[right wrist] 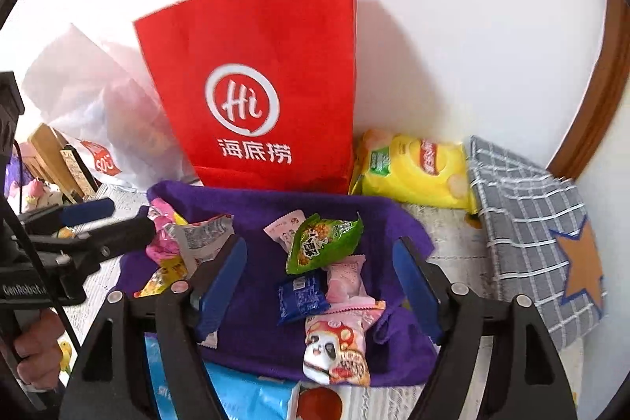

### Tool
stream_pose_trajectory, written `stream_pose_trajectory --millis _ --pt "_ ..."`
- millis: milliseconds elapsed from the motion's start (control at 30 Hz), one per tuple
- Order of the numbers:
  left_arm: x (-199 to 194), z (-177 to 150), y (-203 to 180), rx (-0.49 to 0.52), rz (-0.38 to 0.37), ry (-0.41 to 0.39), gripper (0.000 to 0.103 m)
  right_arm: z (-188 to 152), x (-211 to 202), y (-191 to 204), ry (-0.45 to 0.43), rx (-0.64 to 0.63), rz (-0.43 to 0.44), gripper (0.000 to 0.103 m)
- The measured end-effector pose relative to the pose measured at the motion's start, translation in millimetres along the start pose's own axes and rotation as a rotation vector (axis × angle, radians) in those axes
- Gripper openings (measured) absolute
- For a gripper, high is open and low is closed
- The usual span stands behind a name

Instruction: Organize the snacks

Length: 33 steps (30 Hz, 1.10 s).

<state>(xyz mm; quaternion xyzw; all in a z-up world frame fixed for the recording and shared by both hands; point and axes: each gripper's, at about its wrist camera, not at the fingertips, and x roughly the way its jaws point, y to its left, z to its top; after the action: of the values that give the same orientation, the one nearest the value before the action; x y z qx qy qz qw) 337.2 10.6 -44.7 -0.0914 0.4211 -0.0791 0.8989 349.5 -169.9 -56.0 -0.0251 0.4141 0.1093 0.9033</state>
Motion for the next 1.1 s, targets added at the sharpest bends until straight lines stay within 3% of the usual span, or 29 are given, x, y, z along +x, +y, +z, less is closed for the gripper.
stream_pose_trajectory --millis 267,333,433,633,733,900,1100 --pt "-56 -39 2 -0.004 0.018 -0.04 0.098 -33 -65 0 -0.036 0.074 -0.018 0.081" --pt "-70 -50 1 -0.003 0.029 -0.056 0.098 -46 -81 3 -0.043 0.08 -0.041 0.089" --pt "-93 -67 -3 -0.003 0.023 -0.074 0.098 -63 -107 6 -0.057 0.063 -0.074 0.094" --pt "-136 -104 -23 0.045 0.053 -0.116 0.098 -100 -152 0 -0.083 0.121 -0.069 0.092" --pt "-157 -122 -34 0.056 0.079 -0.144 0.099 -119 -172 0 -0.083 0.127 -0.109 0.094" --pt "-190 -156 -50 0.054 0.046 -0.179 0.103 -149 -206 -2 -0.12 0.128 -0.127 0.1" --pt "-216 -194 -67 0.079 0.073 -0.21 0.103 -185 -245 -6 -0.16 0.179 -0.133 0.103"
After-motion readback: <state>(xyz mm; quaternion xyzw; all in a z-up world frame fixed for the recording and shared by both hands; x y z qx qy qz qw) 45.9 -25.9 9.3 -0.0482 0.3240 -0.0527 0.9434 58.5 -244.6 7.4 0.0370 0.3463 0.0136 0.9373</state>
